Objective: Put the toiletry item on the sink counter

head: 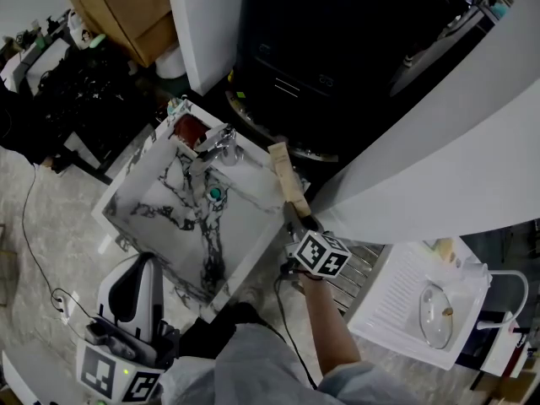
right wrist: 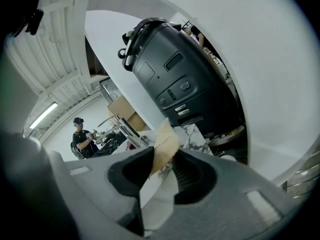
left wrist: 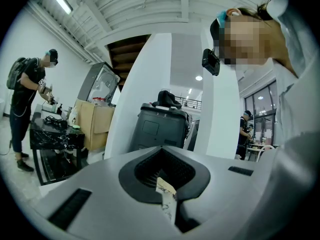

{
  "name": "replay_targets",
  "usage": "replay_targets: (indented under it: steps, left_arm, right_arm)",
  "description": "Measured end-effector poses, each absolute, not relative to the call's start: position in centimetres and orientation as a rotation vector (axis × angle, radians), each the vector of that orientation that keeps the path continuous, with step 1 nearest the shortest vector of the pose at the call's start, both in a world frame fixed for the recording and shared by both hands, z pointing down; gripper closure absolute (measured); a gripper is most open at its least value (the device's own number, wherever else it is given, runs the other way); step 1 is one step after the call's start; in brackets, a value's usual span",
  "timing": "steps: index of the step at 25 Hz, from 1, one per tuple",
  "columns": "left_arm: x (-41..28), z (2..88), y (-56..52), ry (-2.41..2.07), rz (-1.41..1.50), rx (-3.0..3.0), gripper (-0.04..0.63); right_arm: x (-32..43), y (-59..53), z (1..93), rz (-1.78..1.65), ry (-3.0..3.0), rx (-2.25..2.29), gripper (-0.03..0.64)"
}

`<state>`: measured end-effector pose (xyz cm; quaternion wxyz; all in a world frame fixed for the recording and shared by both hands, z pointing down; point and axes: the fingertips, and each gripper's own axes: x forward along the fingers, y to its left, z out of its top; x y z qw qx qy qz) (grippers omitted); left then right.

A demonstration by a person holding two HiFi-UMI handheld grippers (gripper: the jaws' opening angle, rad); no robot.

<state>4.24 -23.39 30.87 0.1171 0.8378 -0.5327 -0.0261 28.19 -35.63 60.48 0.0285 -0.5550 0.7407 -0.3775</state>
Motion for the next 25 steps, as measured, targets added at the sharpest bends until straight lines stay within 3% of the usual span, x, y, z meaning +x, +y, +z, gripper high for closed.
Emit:
replay_targets:
  steps: [11, 25]
  left_arm:
    - [3.9, 31.0, -23.2, -1.544, -0.087, 2.455, 0.591]
    - [4.3, 31.3, -23.0, -1.489, -0.099, 2.480, 0.591]
  right_arm:
    - [27.9, -35.0, 60.8, -1.180, 2.362, -1.752, 0.456]
    - [28.0, -31.6, 61.9, -1.264, 2.330, -1.755, 0.447]
